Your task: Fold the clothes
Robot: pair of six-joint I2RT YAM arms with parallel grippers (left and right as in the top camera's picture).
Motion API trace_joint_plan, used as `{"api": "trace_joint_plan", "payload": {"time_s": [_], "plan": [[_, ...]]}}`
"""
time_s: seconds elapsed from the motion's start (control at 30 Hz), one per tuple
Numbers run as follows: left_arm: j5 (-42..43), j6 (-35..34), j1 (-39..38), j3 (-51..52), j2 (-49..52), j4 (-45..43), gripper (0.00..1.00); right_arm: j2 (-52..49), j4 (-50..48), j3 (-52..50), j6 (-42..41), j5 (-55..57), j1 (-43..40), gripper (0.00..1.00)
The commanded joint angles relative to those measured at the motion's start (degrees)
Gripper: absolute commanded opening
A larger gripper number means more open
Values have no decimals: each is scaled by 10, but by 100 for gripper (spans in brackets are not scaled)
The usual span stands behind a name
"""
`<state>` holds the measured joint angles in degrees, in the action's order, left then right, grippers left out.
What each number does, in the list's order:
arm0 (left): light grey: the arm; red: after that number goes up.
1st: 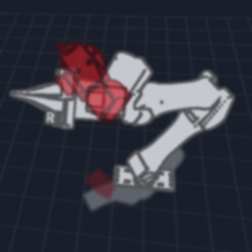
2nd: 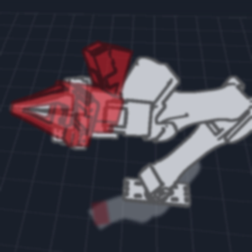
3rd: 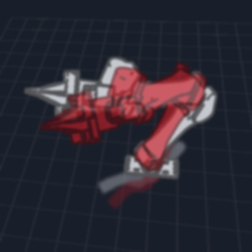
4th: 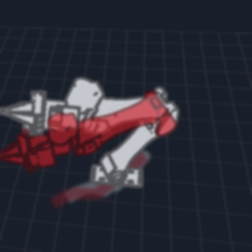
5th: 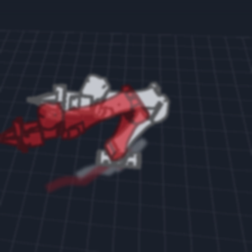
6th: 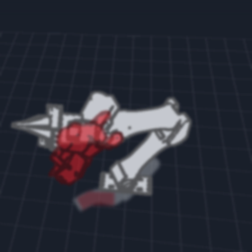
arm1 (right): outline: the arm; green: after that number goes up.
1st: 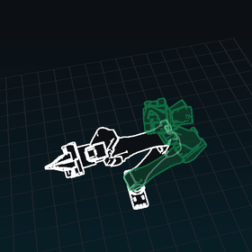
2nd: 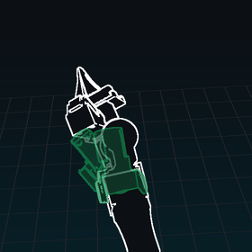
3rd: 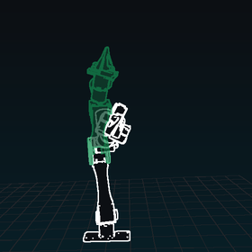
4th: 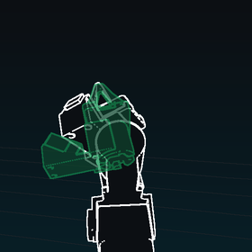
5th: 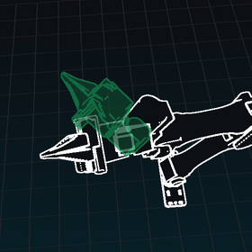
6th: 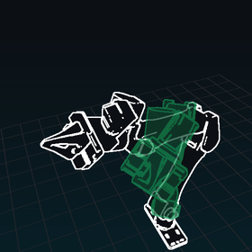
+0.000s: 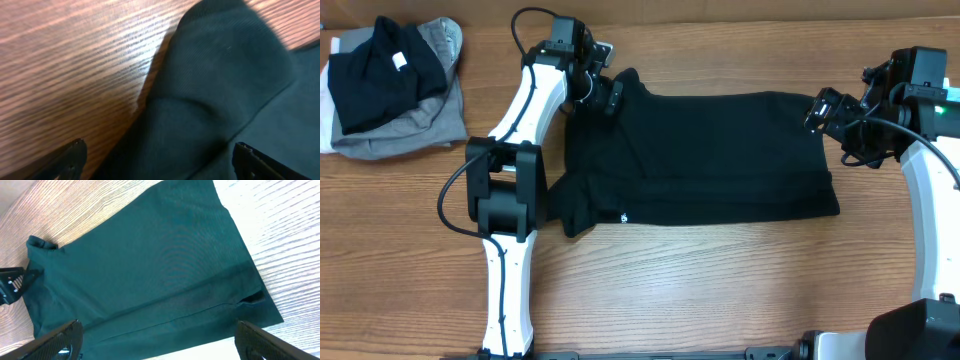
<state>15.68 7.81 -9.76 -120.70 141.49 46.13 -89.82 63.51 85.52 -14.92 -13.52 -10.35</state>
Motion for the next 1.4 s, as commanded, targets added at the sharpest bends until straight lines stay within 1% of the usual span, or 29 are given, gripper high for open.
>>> {"api": "trace_joint_plan", "payload": {"time_s": [0.0, 0.07, 0.13, 0.2, 0.23, 0.27, 0.37, 0.4, 0.43, 0.47, 0.5, 0.57, 0.67, 0.8, 1.0, 1.1, 1.27, 1.37], "plan": [[-3, 25, 0, -13, 17, -3, 92, 1, -6, 12, 4, -1, 2, 100], [-9, 25, 0, -13, 19, -6, 91, 1, -12, 12, 4, 0, 5, 100], [-10, 25, 0, -13, 19, -6, 84, 1, -21, 12, 4, 0, 8, 100], [-10, 25, 0, -13, 19, -3, 71, 1, -35, 12, 3, -1, 8, 100], [-11, 25, 0, -13, 19, -2, 63, 1, -46, 12, 3, -1, 8, 100], [-11, 25, 0, -13, 21, -2, 41, 1, -71, 12, 3, -1, 8, 100], [-11, 25, 0, -13, 23, -3, 33, 1, -122, 12, 4, 0, 8, 100], [-11, 25, 0, -13, 24, -3, 26, 0, -136, 12, 6, 0, 8, 100], [-13, 25, 0, -13, 24, -9, 14, -5, -163, 12, 20, -3, 9, 100], [-15, 25, 0, -13, 25, -13, 7, -13, -183, 12, 35, -2, 11, 100], [-21, 25, 0, -12, 26, -17, 4, -23, -199, 12, 43, -1, 12, 100], [-32, 25, 0, -12, 26, -24, 4, -43, -215, 14, 55, -1, 14, 100], [-38, 25, 0, -9, 26, -31, 4, -122, -228, 37, 91, 11, 14, 100], [-38, 25, 0, -9, 26, -31, 4, -207, -249, 71, 105, 52, 15, 100], [-38, 25, 0, -9, 26, -28, 4, -320, -270, 119, 105, 122, 21, 99], [-38, 25, 0, -9, 26, -29, 4, -345, -283, 122, 104, 129, 21, 98], [-38, 25, 0, -9, 26, -29, 4, -371, -294, 122, 103, 140, 25, 92], [-38, 24, 0, -9, 26, -29, 4, -385, -295, 122, 102, 152, 26, 92]]}}
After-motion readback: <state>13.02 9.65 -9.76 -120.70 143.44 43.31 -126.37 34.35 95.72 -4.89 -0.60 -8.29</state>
